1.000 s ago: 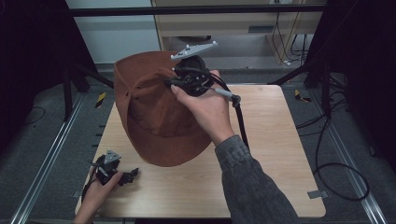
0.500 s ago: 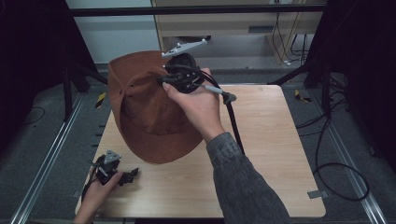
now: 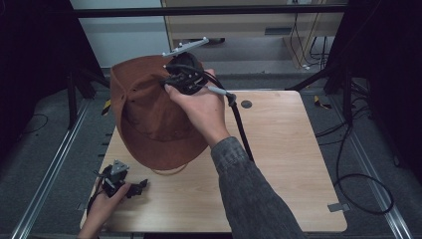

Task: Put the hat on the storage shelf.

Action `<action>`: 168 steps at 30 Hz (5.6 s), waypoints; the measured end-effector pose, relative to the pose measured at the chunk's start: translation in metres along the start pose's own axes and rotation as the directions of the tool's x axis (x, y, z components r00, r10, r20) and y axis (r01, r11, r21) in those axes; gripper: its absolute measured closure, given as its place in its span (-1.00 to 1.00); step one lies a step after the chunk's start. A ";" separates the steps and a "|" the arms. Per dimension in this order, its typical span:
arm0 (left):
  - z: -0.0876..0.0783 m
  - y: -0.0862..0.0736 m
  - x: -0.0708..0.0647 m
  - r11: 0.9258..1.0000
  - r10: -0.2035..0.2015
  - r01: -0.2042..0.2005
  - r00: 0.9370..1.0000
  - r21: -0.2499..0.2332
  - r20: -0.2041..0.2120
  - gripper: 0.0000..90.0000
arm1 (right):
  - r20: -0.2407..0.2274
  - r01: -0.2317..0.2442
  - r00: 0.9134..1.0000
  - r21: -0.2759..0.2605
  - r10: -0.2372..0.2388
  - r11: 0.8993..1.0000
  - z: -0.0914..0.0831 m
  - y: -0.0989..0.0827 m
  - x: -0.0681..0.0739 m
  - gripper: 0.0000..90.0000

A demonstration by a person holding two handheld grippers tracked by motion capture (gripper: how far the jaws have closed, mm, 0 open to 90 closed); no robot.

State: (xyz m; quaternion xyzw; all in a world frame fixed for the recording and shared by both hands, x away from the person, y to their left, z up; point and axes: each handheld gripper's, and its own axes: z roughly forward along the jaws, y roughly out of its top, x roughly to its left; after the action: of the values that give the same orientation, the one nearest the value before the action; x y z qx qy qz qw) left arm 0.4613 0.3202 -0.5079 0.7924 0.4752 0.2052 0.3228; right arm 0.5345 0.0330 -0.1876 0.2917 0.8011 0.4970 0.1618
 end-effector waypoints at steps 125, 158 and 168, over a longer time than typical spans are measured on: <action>0.000 0.000 0.000 1.000 0.007 -0.007 1.000 -0.001 -0.002 -1.00 | 0.098 0.004 0.995 0.114 -0.015 0.993 -0.062 -0.061 -0.025 -0.71; 0.000 -0.001 0.000 1.000 0.006 -0.006 1.000 0.001 0.001 -1.00 | 0.253 -0.170 0.960 0.191 0.119 0.967 -0.087 -0.238 -0.088 -0.59; 0.000 -0.001 0.000 1.000 0.006 -0.006 1.000 0.001 0.001 -1.00 | 0.307 -0.213 0.942 0.246 0.133 0.946 -0.062 -0.292 -0.097 -0.60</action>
State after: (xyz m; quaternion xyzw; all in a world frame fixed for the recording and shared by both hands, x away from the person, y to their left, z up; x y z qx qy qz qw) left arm 0.4607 0.3203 -0.5083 0.7941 0.4728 0.2056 0.3220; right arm 0.4865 -0.1693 -0.4228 0.4499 0.8015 0.3455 0.1890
